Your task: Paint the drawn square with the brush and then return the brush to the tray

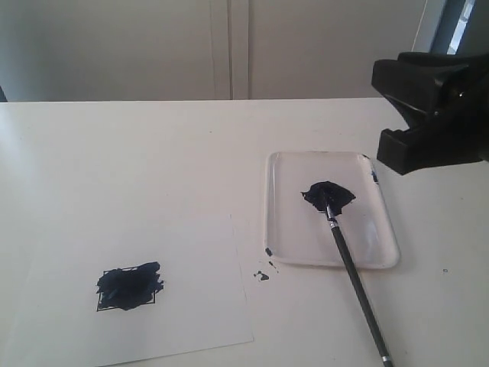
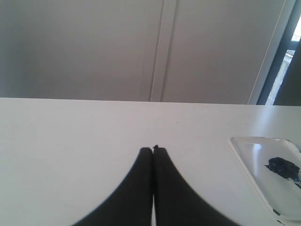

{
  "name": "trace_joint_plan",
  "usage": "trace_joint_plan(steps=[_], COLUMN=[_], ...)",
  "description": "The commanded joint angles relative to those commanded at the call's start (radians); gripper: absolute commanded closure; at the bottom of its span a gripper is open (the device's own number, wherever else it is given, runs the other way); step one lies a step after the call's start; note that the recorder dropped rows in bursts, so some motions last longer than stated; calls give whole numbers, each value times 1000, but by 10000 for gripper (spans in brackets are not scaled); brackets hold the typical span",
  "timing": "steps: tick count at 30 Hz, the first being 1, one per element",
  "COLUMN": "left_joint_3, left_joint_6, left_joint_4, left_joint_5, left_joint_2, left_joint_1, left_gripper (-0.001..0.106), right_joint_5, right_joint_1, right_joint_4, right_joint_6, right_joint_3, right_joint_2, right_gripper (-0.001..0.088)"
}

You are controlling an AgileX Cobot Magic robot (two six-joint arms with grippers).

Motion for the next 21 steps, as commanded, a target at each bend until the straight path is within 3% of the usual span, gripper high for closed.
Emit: trace_joint_plan(steps=[1, 5, 7, 13, 21], left_joint_3=[0, 0, 0, 11, 170], left_joint_6=[0, 0, 0, 0, 0], left_joint_4=[0, 2, 2, 2, 4], left_joint_5=[0, -7, -7, -12, -60], left_joint_2=[0, -7, -7, -7, -37], left_joint_1=[0, 9, 9, 9, 9], left_gripper=[1053, 1053, 1053, 1053, 1053], right_joint_5=[16, 34, 29, 27, -10], right_joint_1=[-29, -315, -419, -459, -459], right_joint_4=[0, 0, 0, 0, 0], right_joint_6=[0, 0, 0, 0, 0], right_joint_3=[0, 0, 0, 0, 44], right_joint_2=[-34, -288, -381, -536, -610], right_gripper=[626, 626, 626, 626, 626])
